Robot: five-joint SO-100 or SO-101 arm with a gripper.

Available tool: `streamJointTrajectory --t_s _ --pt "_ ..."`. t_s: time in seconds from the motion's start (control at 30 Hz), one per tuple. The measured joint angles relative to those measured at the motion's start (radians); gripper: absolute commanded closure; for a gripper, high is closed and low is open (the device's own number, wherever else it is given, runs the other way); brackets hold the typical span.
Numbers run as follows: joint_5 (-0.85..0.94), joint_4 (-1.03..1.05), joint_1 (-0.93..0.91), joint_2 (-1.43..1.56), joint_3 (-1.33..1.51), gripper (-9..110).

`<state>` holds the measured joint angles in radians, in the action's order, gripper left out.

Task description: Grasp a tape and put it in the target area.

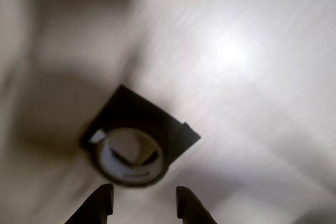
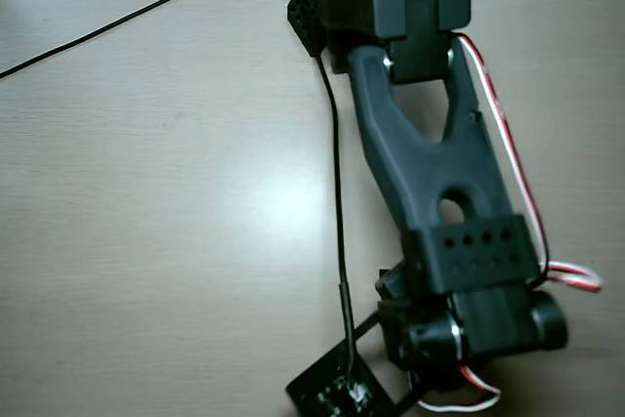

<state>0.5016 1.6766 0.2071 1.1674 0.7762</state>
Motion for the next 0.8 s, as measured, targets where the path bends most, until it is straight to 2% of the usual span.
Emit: streamJointTrajectory --t_s 0.2,0.43,0.8 --pt "0.009 0.021 -0.126 0.233 0.083 91" --pt "0.006 0.021 -0.311 0.359 0.218 92" --pt "-0.015 0.009 -0.382 0.417 0.265 92"
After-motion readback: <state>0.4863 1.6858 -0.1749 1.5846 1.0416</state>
